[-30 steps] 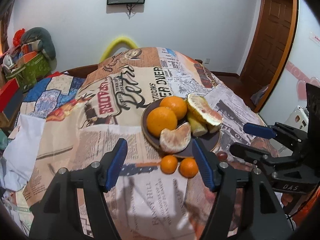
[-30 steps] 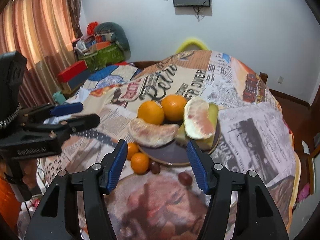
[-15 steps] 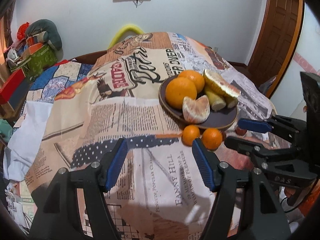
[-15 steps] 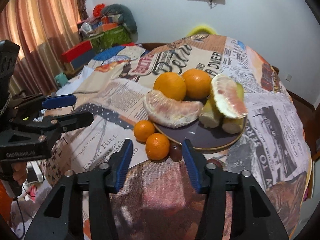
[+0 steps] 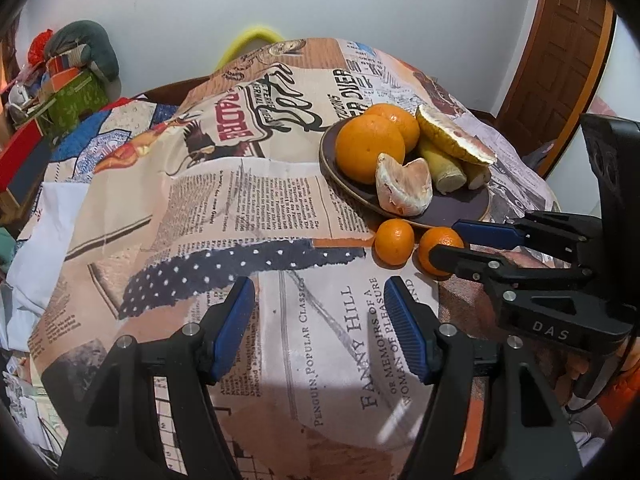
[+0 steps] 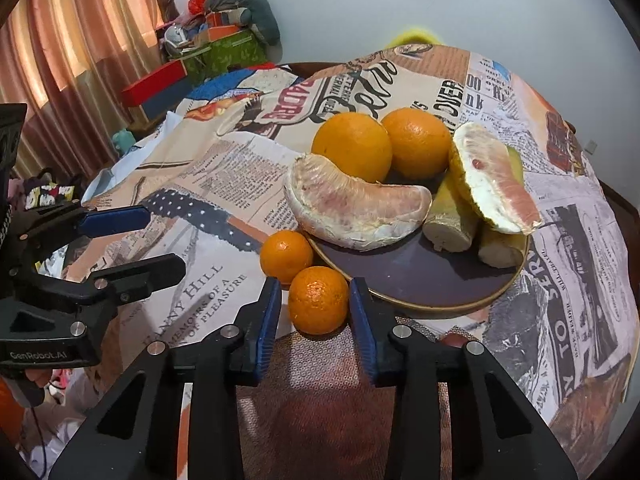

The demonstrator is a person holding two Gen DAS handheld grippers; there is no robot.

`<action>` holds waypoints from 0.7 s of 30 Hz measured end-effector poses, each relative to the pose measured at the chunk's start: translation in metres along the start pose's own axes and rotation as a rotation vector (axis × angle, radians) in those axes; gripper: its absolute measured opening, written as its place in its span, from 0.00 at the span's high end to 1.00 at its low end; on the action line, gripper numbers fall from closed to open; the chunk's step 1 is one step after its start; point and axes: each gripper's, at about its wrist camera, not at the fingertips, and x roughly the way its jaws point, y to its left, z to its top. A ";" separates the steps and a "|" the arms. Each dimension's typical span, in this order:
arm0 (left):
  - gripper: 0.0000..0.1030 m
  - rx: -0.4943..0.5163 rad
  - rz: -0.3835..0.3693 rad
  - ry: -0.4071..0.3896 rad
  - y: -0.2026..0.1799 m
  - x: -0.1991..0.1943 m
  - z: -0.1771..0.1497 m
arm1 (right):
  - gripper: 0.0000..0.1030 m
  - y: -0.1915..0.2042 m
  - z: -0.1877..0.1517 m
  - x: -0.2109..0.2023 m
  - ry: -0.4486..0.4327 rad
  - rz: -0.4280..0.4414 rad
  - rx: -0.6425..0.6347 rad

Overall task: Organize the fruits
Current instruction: 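Grasp a small mandarin with right tool while left tool grasps the other mandarin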

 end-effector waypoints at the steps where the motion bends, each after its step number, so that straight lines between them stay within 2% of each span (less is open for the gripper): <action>1: 0.35 -0.001 -0.001 0.002 -0.001 0.002 0.000 | 0.71 -0.001 0.000 0.001 0.000 0.002 0.001; 9: 0.35 0.020 -0.011 0.008 -0.012 0.010 0.009 | 0.73 -0.006 -0.002 -0.008 -0.023 0.033 0.032; 18: 0.35 0.062 -0.037 0.018 -0.033 0.030 0.018 | 0.73 -0.028 -0.004 -0.044 -0.106 0.032 0.102; 21: 0.42 0.053 -0.065 0.033 -0.034 0.038 0.021 | 0.73 -0.040 -0.006 -0.054 -0.130 0.015 0.129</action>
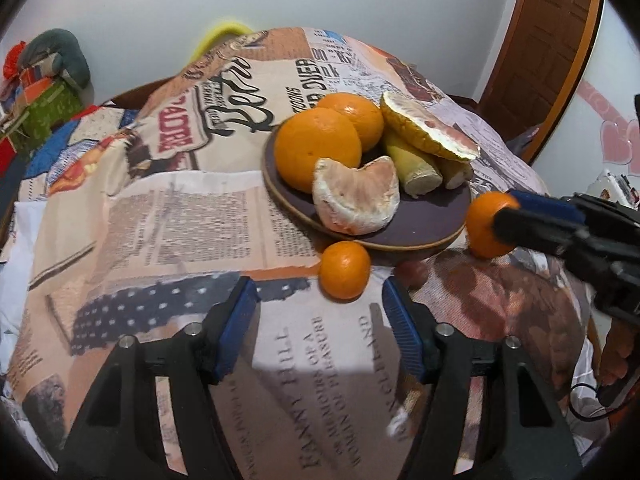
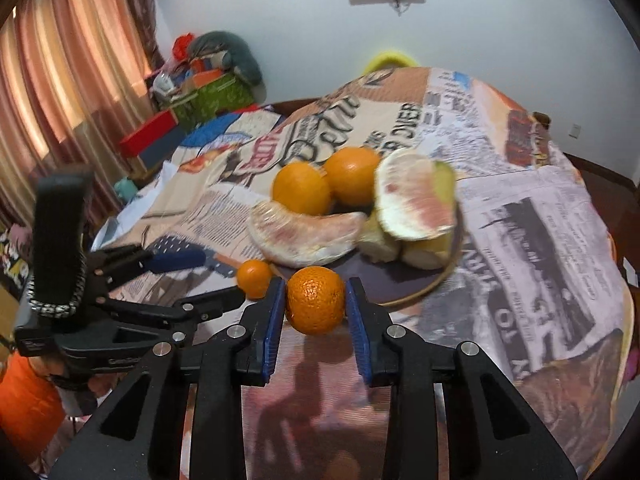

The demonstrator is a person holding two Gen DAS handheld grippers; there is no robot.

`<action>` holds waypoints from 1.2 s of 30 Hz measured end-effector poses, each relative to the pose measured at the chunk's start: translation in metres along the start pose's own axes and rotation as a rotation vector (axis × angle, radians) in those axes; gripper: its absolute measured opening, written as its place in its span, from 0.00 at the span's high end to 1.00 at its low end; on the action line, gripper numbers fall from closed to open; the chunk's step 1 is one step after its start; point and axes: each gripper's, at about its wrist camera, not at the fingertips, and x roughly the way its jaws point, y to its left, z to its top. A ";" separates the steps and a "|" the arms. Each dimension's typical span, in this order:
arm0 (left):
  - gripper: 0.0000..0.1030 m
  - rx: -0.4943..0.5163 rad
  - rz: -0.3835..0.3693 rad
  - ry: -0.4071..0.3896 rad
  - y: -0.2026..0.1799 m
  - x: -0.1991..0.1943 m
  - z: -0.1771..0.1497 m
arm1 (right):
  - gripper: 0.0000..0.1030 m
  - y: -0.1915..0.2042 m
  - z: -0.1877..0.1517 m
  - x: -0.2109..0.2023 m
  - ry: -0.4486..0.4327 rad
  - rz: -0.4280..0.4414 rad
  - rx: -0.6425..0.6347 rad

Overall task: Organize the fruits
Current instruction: 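Grasp a small mandarin with right tool while left tool grasps the other mandarin, then place the mandarins on the grey plate beside the oranges with both tools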

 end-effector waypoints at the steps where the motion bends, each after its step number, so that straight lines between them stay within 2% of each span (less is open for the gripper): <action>1: 0.46 0.002 -0.012 0.007 -0.001 0.003 0.001 | 0.73 -0.003 0.001 -0.002 -0.004 -0.006 0.007; 9: 0.55 0.014 -0.015 0.024 -0.007 0.019 0.008 | 0.73 -0.026 -0.002 -0.011 -0.024 -0.040 0.060; 14: 0.66 0.004 -0.038 0.031 -0.007 0.025 0.008 | 0.73 -0.033 -0.004 -0.013 -0.025 -0.043 0.073; 15: 0.72 0.006 -0.053 0.033 -0.008 0.024 0.008 | 0.73 -0.033 -0.004 -0.014 -0.025 -0.043 0.073; 25: 0.72 0.042 -0.044 0.002 -0.015 0.002 0.006 | 0.73 -0.039 -0.003 -0.018 -0.041 -0.042 0.085; 32: 0.72 0.047 -0.064 -0.053 -0.020 -0.020 0.018 | 0.73 -0.042 -0.001 -0.013 -0.040 -0.038 0.087; 36: 0.72 0.066 -0.080 -0.068 -0.030 -0.019 0.026 | 0.73 -0.044 0.002 -0.007 -0.036 -0.033 0.082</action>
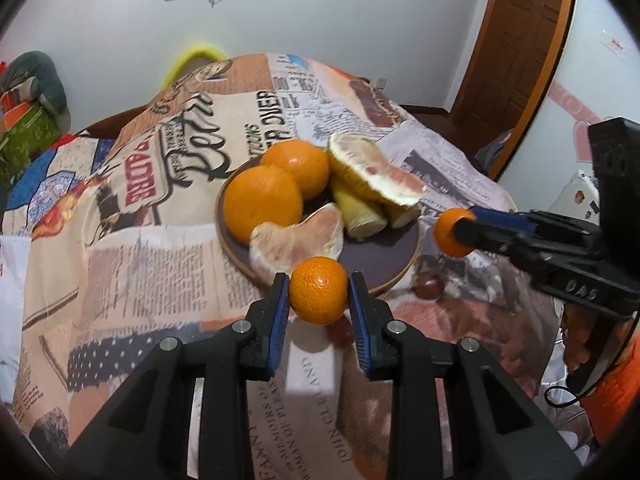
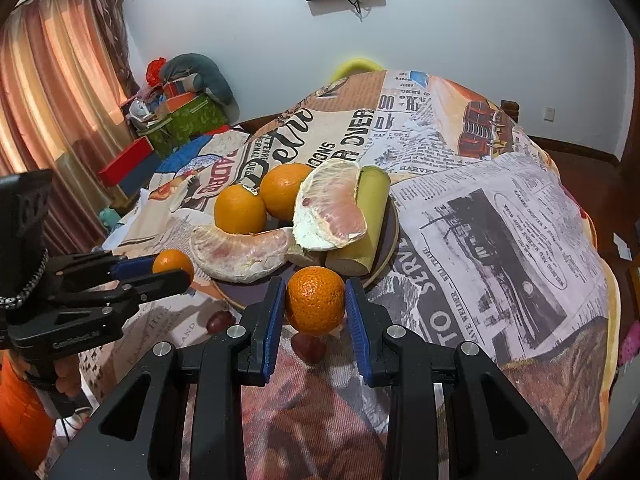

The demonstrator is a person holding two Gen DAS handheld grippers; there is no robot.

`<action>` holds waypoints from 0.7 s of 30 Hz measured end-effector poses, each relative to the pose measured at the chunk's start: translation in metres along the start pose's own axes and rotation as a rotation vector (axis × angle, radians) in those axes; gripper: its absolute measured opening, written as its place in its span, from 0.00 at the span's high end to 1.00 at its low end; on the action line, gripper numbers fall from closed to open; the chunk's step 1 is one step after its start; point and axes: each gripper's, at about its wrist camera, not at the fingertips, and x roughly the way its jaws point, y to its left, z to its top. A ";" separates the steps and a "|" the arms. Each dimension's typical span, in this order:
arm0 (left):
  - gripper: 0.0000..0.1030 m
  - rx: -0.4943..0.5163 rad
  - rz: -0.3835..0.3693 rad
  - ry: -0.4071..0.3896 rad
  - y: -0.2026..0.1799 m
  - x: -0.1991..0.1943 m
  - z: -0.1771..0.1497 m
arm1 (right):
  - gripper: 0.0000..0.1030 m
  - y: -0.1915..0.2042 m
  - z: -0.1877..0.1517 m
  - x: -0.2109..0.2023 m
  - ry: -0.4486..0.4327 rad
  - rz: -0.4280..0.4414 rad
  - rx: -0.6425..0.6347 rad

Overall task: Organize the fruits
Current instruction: 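Place the mandarins on the grey plate beside the oranges with both tools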

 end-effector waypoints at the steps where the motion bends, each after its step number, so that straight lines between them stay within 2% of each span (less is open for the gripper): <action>1: 0.72 0.002 -0.004 0.000 -0.002 0.002 0.001 | 0.73 0.000 0.001 0.001 0.001 0.001 -0.002; 21: 0.72 0.021 -0.049 0.045 -0.017 0.054 0.022 | 0.73 -0.008 0.004 0.037 0.039 0.052 0.004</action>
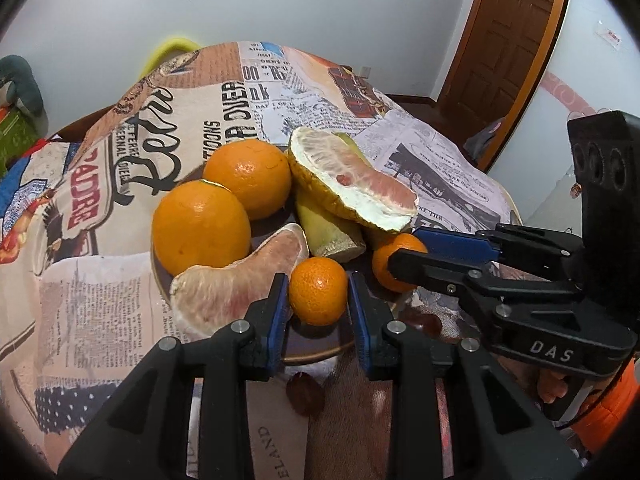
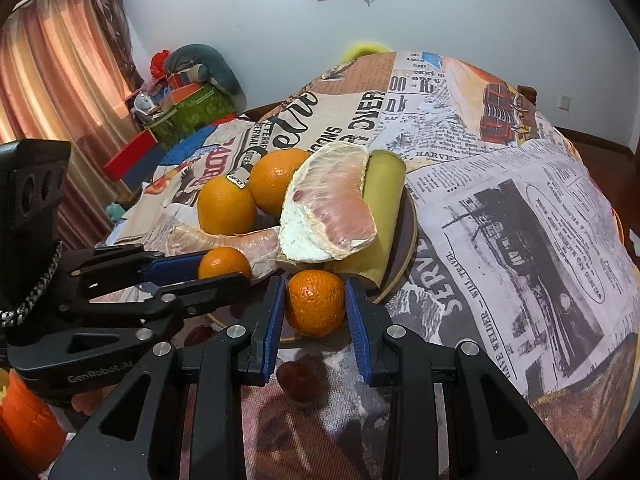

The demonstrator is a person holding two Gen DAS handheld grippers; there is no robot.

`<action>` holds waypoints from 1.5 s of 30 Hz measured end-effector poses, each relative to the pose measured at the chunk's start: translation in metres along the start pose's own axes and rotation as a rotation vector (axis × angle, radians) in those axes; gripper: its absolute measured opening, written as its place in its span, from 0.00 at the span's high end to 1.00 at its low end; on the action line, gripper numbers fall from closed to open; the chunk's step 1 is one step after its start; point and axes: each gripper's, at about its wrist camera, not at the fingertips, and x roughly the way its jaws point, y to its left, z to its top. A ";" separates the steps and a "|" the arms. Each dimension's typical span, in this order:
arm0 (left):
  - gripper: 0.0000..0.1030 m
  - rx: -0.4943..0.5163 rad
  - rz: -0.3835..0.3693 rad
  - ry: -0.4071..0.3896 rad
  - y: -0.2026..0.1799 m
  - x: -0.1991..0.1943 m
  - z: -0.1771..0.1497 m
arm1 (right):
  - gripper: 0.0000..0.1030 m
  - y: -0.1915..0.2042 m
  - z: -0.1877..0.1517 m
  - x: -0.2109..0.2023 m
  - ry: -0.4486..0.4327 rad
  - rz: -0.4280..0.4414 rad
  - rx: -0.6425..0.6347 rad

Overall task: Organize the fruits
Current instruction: 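Place the mandarins on the grey plate beside the oranges with both tools, then grasp a red date with right tool while left tool grasps the other date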

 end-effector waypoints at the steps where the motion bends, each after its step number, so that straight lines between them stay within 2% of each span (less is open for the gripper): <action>1: 0.72 0.000 0.002 0.004 0.000 0.002 0.000 | 0.72 0.000 0.000 0.001 0.001 -0.001 -0.003; 11: 0.71 0.007 0.015 -0.005 -0.002 -0.002 0.000 | 0.71 0.002 0.001 0.000 0.011 -0.014 -0.012; 29: 0.69 -0.005 0.065 -0.080 0.002 -0.065 -0.009 | 0.71 0.013 -0.004 -0.039 -0.027 -0.065 -0.048; 37: 0.66 -0.004 0.082 -0.043 0.005 -0.065 -0.026 | 0.71 0.013 -0.021 -0.035 0.021 -0.072 -0.043; 45: 0.65 -0.022 0.068 0.017 0.011 -0.048 -0.041 | 0.71 0.011 -0.036 -0.010 0.100 -0.072 -0.041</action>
